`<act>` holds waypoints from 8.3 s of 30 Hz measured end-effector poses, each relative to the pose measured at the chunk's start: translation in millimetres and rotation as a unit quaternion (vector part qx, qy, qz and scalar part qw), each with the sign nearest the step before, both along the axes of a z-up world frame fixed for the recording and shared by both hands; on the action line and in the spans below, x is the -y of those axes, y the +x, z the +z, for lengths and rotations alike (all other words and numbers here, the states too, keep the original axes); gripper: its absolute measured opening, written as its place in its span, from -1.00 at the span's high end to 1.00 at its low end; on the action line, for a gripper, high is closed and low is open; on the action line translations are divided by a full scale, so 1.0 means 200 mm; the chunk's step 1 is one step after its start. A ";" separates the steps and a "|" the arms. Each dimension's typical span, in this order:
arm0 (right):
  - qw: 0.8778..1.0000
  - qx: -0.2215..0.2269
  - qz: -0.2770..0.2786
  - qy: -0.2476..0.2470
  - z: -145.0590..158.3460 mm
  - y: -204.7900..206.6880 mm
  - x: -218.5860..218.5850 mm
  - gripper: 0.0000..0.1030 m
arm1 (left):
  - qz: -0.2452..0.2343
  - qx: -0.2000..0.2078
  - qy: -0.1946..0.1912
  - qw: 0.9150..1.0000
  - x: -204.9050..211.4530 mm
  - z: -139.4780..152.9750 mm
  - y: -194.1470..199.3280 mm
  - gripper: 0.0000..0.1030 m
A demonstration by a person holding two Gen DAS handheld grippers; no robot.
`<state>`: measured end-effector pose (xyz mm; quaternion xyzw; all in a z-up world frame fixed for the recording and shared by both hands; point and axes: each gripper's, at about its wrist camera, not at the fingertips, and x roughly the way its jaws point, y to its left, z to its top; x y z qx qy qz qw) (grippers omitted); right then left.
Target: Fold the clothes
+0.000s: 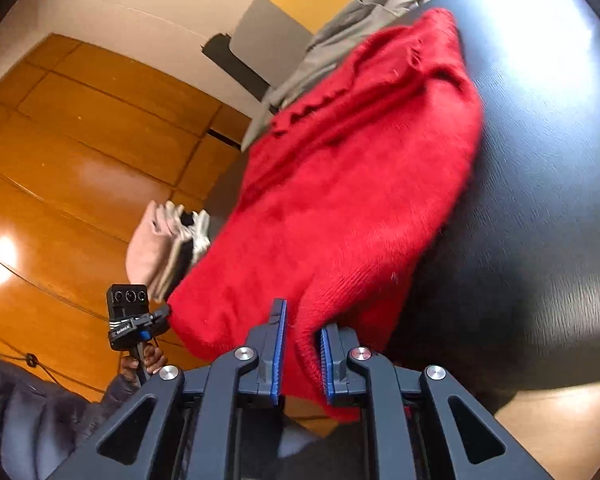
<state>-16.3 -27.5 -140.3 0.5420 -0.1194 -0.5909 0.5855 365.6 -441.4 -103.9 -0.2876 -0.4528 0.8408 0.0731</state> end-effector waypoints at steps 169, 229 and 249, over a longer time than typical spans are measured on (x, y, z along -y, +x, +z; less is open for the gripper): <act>0.993 0.051 -0.091 0.049 -0.11 -0.70 0.69 0.56 | 0.171 0.119 0.053 0.977 0.79 -0.32 -0.73 0.82; 0.960 0.087 -0.263 -0.038 0.02 -0.73 0.46 -0.03 | 0.084 -0.023 0.100 0.991 0.64 0.04 -0.90 0.54; 0.981 -0.018 -0.195 0.010 0.12 -0.48 0.18 -0.59 | 0.070 0.117 -0.137 0.981 0.76 -0.02 -0.73 -0.01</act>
